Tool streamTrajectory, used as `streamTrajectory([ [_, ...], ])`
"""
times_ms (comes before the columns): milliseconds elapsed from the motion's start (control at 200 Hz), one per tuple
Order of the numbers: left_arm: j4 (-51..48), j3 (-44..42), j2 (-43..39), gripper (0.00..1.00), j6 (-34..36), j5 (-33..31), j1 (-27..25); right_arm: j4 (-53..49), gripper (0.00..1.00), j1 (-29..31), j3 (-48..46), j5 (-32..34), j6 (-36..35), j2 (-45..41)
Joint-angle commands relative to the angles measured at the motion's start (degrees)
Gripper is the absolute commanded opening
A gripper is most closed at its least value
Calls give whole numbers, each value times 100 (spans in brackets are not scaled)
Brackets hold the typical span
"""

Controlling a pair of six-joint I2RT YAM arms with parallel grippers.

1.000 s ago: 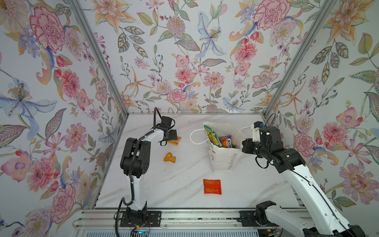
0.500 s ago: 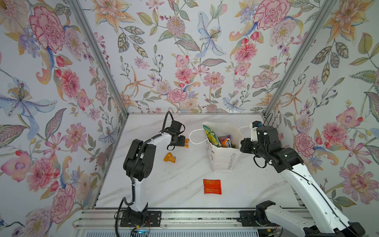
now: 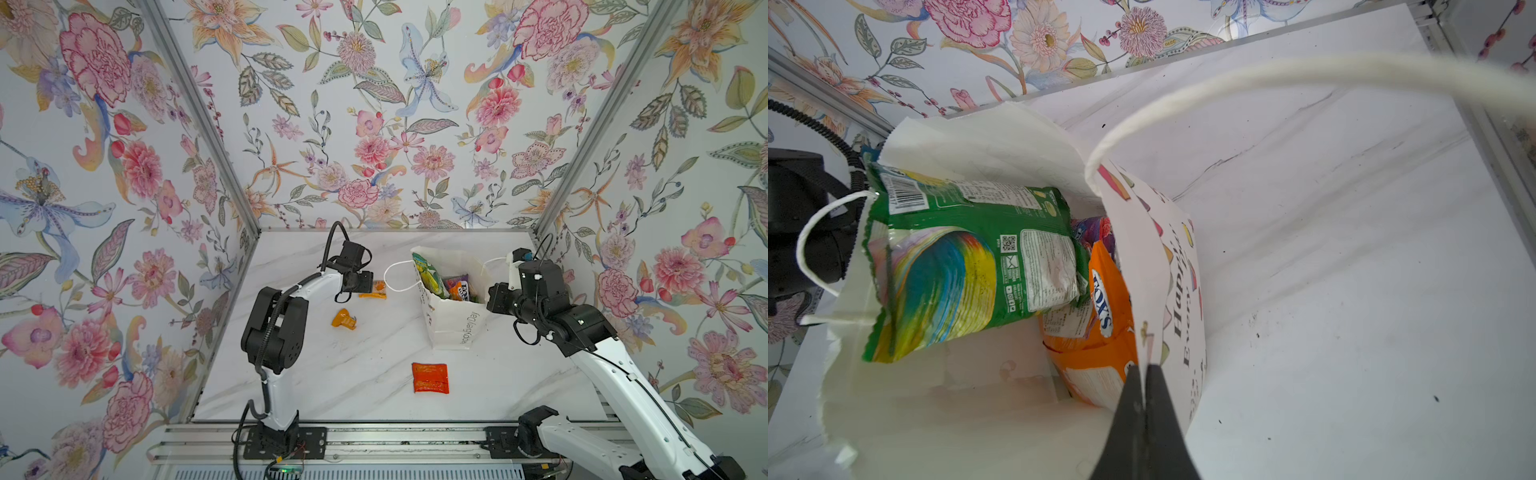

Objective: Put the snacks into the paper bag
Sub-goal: 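Move the left gripper toward the yellow biscuit packet on the table, then lower the left gripper and grasp the yellow biscuit packet's edge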

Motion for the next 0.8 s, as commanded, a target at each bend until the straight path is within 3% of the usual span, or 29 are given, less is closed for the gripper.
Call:
streamTrajectory([
  [0, -304, 591, 474, 64, 423, 131, 55, 142, 0, 66, -24, 137, 74, -160],
  [235, -401, 606, 762, 62, 316, 322, 56, 142, 0, 93, -80, 145, 83, -117],
  [510, 22, 169, 684, 34, 253, 816, 42, 142, 0, 183, -66, 197, 100, -95],
  [796, 506, -465, 130, 7, 13, 695, 44, 141, 0, 233, -90, 231, 138, -155],
])
